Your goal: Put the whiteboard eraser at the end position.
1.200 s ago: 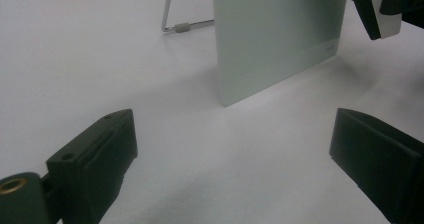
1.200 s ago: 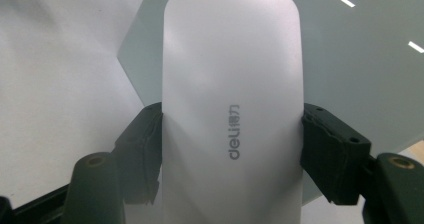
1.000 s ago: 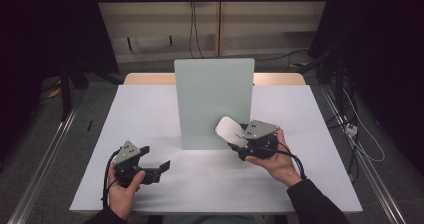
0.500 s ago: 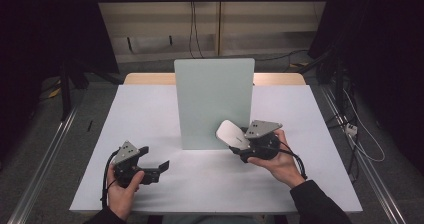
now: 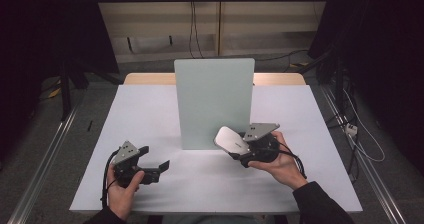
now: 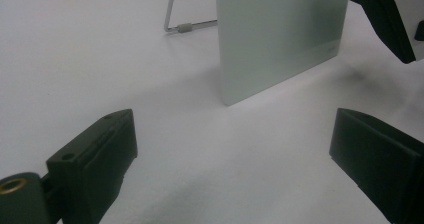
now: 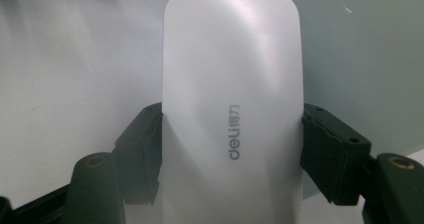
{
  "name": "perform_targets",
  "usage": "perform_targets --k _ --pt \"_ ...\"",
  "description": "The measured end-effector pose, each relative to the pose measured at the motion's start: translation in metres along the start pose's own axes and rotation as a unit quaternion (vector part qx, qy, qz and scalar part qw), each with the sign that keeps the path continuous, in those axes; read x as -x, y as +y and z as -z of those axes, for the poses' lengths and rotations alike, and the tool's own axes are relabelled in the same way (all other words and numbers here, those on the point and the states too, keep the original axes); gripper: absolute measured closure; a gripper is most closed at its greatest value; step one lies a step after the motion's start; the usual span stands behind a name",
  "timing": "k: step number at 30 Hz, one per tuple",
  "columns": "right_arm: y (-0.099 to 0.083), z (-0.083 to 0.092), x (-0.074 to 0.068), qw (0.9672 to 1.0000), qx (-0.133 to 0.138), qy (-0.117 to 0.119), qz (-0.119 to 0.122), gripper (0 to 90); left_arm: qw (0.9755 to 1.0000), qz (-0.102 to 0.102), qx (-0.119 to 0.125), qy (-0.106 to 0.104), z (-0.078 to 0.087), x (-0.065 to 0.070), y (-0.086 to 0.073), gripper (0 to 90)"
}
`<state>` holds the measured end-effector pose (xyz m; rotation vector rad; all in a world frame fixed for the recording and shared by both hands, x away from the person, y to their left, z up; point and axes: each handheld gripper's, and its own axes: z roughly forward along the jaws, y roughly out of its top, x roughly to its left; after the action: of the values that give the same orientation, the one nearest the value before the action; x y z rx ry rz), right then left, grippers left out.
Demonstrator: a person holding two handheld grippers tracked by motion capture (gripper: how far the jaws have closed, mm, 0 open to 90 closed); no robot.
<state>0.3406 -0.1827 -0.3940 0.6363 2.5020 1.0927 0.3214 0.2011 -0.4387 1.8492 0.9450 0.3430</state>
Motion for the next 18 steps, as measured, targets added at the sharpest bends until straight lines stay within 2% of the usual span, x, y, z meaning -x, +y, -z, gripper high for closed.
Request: perform_targets --k 7,15,18 --pt "0.001 -0.007 -0.010 0.9993 -0.016 0.031 0.013 31.8 1.0000 -0.001 0.000 0.000 -0.001 0.002 0.001 4.9" --pt "0.003 -0.016 -0.022 0.9959 -0.040 0.074 0.033 31.8 1.0000 -0.003 -0.004 -0.002 -0.002 0.001 0.001 4.9" --pt "0.001 -0.022 -0.025 0.9950 -0.048 0.078 0.038 31.7 1.0000 -0.002 -0.001 -0.001 -0.001 0.001 0.001 4.9"
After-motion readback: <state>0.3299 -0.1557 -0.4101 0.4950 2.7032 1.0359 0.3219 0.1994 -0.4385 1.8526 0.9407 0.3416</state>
